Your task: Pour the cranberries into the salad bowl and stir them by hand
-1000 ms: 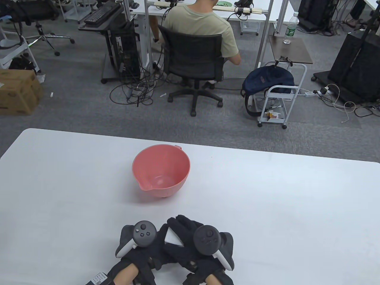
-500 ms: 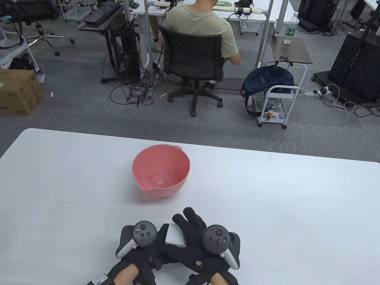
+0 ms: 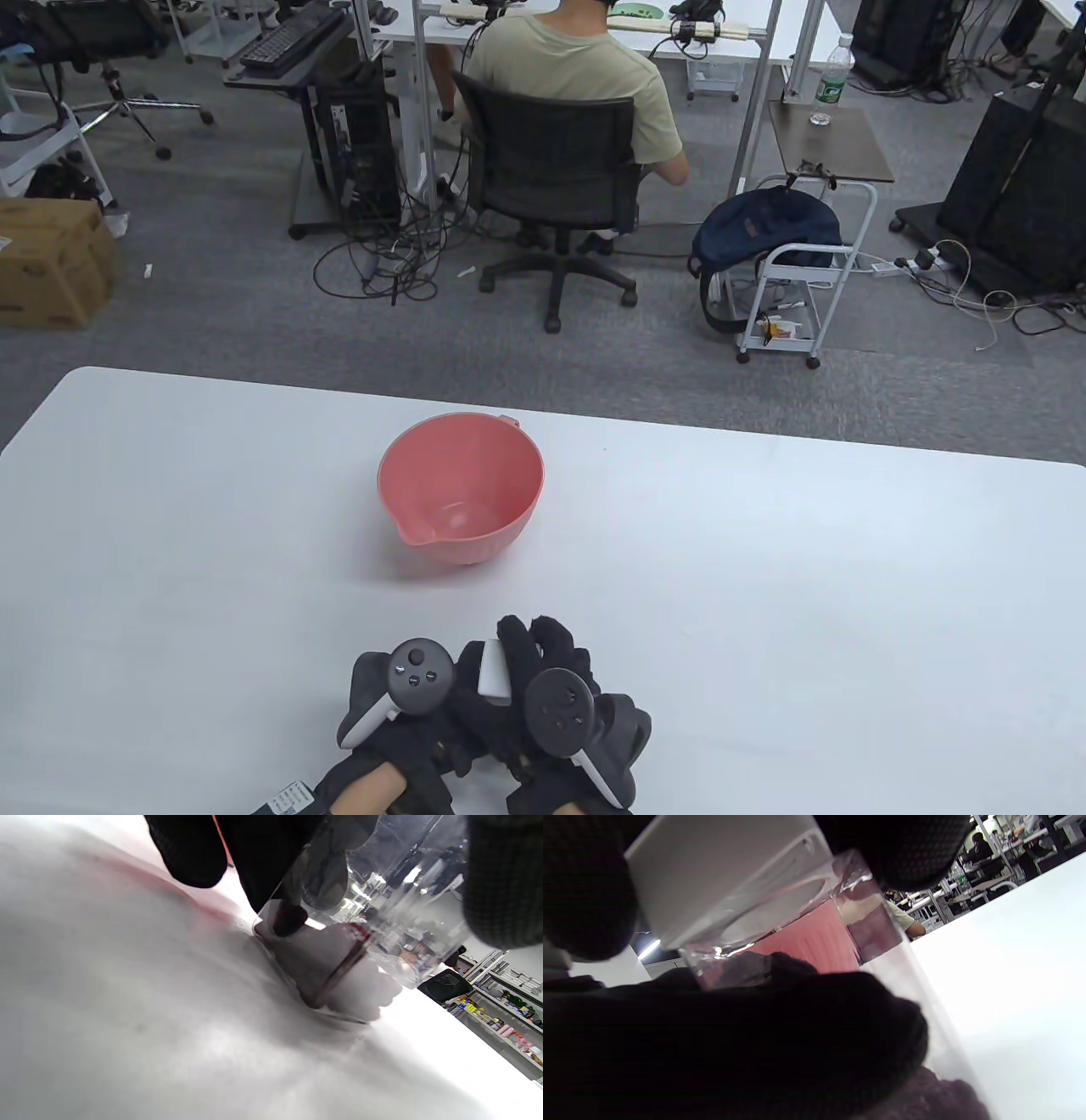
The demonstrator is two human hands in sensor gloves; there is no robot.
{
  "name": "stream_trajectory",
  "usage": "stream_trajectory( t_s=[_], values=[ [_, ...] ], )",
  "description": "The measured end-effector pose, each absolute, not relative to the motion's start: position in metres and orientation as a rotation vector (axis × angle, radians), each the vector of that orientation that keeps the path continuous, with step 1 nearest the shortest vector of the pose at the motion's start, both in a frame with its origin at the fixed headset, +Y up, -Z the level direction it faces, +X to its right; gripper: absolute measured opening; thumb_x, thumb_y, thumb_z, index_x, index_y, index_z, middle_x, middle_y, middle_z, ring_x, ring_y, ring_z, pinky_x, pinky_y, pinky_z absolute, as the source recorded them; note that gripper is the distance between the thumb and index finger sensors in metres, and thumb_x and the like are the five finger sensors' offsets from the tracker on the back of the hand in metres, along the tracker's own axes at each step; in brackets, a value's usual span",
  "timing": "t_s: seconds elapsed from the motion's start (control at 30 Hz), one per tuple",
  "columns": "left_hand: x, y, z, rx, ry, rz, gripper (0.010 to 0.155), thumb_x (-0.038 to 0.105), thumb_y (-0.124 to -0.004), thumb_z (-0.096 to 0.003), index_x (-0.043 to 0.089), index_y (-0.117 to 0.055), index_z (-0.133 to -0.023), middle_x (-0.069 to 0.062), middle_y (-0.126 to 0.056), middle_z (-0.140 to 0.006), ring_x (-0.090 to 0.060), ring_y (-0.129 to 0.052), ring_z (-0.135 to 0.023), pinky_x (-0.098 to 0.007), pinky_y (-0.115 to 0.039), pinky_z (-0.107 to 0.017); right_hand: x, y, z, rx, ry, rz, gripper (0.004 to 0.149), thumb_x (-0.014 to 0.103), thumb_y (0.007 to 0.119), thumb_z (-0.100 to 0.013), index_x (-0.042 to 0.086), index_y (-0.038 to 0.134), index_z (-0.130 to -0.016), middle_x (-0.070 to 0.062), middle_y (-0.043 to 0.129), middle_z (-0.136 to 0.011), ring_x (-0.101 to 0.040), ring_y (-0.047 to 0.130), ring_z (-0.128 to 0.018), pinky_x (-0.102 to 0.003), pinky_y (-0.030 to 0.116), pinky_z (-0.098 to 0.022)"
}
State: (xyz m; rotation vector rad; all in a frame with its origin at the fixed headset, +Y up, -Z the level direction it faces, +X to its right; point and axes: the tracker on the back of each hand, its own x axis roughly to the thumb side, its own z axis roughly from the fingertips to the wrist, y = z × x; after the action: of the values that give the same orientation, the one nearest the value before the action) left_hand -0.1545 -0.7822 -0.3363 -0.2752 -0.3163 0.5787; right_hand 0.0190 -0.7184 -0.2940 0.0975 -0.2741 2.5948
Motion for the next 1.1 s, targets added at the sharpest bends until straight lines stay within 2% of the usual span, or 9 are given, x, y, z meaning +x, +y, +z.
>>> stream_trajectory(
  t_s=[0.07,0.3,0.43,0.53,0.73,0.93,1.1],
  values=[
    [-0.155,-0.782,-0.337,-0.280,-0.314,0.588,0.103,0.081,-0.096,-0.0300,0.038,-0.038,-0.103,0.019,-0.074,-0.113,-0.011,-0.086,-0.102,-0.044,-0.068,-0.078,0.021,-0.718,-0.296,0.128,-0.232,2.529,0.077,0.075,0.093,-0.034,0.040,0.069,-0.099,-0.010,0.062,-0.109,-0.034,0.081,-0.077,-0.040,0.081,-0.052],
    [-0.155,-0.782,-0.338,-0.287,-0.313,0.598,0.103,0.080,-0.097,-0.0290,0.039,-0.039,-0.103,0.019,-0.075,-0.112,-0.011,-0.087,-0.101,-0.045,-0.068,-0.078,0.026,-0.716,-0.294,0.203,-0.199,2.421,0.063,0.053,0.102,-0.036,0.043,0.077,-0.094,-0.010,0.060,-0.114,-0.037,0.075,-0.087,-0.048,0.076,-0.060],
    [-0.156,-0.782,-0.339,-0.293,-0.316,0.605,0.102,0.080,-0.098,-0.0289,0.040,-0.040,-0.103,0.020,-0.075,-0.113,-0.011,-0.086,-0.102,-0.045,-0.068,-0.078,0.029,-0.716,-0.297,0.261,-0.162,2.370,0.062,0.044,0.105,-0.035,0.043,0.079,-0.091,-0.008,0.062,-0.115,-0.037,0.073,-0.092,-0.052,0.071,-0.065],
    [-0.157,-0.783,-0.340,-0.303,-0.331,0.612,0.102,0.079,-0.098,-0.0284,0.040,-0.040,-0.103,0.020,-0.075,-0.112,-0.011,-0.086,-0.102,-0.046,-0.067,-0.079,0.035,-0.717,-0.301,0.306,-0.084,2.303,0.066,0.038,0.106,-0.034,0.039,0.076,-0.094,-0.007,0.063,-0.115,-0.035,0.070,-0.095,-0.055,0.068,-0.067],
    [-0.156,-0.784,-0.343,-0.366,-0.434,0.621,0.102,0.078,-0.100,-0.0268,0.043,-0.040,-0.102,0.022,-0.075,-0.113,-0.010,-0.085,-0.103,-0.046,-0.065,-0.080,0.044,-0.712,-0.307,0.431,0.055,2.204,0.070,0.028,0.108,-0.034,0.039,0.076,-0.094,-0.002,0.068,-0.113,-0.032,0.069,-0.099,-0.058,0.064,-0.071],
    [-0.158,-0.785,-0.345,-0.370,-0.425,0.643,0.102,0.077,-0.099,-0.0277,0.041,-0.041,-0.103,0.021,-0.075,-0.113,-0.012,-0.085,-0.103,-0.046,-0.066,-0.079,0.057,-0.707,-0.308,0.411,0.008,2.096,0.068,0.034,0.107,-0.035,0.040,0.075,-0.095,-0.001,0.065,-0.114,-0.032,0.070,-0.098,-0.057,0.065,-0.071],
    [-0.168,-0.783,-0.348,-0.336,-0.383,0.683,0.100,0.076,-0.099,-0.0300,0.040,-0.041,-0.104,0.017,-0.075,-0.114,-0.016,-0.085,-0.103,-0.049,-0.065,-0.079,0.087,-0.705,-0.311,0.183,-0.156,2.105,0.067,0.037,0.106,-0.036,0.040,0.075,-0.095,-0.003,0.063,-0.114,-0.035,0.070,-0.097,-0.058,0.064,-0.070]
  ],
)
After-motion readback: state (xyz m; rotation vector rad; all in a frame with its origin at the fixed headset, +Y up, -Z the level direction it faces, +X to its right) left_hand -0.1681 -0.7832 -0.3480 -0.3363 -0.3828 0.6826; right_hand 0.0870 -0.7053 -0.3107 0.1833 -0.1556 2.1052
